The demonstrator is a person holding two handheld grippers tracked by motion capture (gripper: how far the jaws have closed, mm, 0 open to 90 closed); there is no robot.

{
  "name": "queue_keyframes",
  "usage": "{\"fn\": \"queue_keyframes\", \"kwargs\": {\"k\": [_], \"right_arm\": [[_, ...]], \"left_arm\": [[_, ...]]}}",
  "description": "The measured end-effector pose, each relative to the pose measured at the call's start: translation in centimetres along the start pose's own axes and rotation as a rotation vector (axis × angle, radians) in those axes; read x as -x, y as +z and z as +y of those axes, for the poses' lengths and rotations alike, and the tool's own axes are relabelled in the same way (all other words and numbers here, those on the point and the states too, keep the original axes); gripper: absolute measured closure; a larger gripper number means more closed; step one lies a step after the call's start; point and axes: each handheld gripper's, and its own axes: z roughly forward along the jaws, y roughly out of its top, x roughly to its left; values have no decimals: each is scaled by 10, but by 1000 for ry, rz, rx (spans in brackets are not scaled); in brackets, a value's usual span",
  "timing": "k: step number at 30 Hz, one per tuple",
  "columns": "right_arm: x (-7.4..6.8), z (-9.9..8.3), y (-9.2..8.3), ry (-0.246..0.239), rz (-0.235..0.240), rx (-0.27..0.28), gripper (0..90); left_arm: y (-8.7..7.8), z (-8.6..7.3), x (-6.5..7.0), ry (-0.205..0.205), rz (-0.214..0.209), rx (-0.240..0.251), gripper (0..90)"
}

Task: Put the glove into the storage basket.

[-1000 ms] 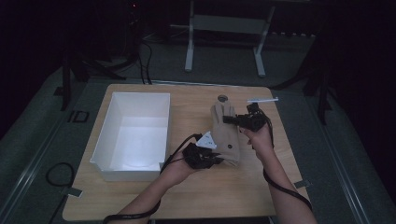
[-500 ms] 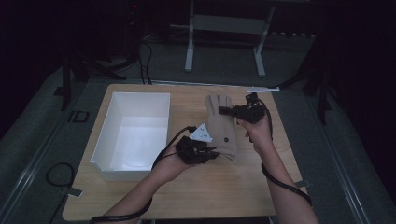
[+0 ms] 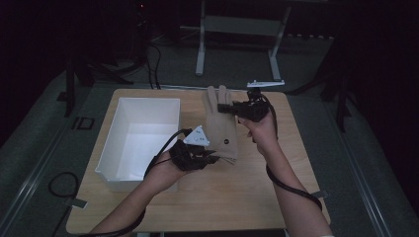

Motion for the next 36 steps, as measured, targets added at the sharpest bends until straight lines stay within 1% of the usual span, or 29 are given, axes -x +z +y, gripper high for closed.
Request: {"fn": "queue_keyframes", "kwargs": {"k": [3, 8, 11, 14, 16, 17, 18, 19, 22, 24, 31, 33, 34, 36], "right_arm": [[-6, 5, 6, -13, 5, -8, 680], [-19, 14, 17, -29, 21, -9, 680], [-26, 18, 25, -31, 38, -9, 680], [-34, 22, 34, -26, 65, -8, 680], [-38, 24, 41, -27, 72, -13, 680], [-38, 24, 41, -27, 72, -13, 680], [-41, 25, 45, -29, 77, -18, 680], [-49, 29, 57, -36, 91, -23, 680], [-59, 32, 71, -43, 106, -27, 680], [-65, 34, 81, -41, 121, -34, 680], [-86, 39, 112, -75, 148, -66, 680], [-90, 41, 120, -81, 150, -73, 680], [-92, 41, 124, -79, 149, -76, 680], [-94, 43, 131, -78, 152, -81, 680]], "left_arm": [[-6, -3, -2, -3, 9, 5, 815], [-26, -8, -4, -13, 27, 16, 815], [-38, -12, -4, -8, 44, 13, 815], [-48, -17, -7, -16, 54, 10, 815], [-55, -22, -8, -21, 69, 4, 815], [-55, -22, -8, -21, 69, 4, 815], [-65, -28, -10, -24, 86, -4, 815], [-69, -31, -11, -30, 87, -2, 815], [-79, -39, -14, -43, 102, 2, 815], [-84, -45, -15, -49, 111, -2, 814], [-99, -67, -23, -77, 136, -9, 814], [-104, -73, -26, -89, 152, -9, 814], [-106, -76, -28, -101, 153, -2, 814], [-111, -81, -30, -106, 168, -6, 814]]}}
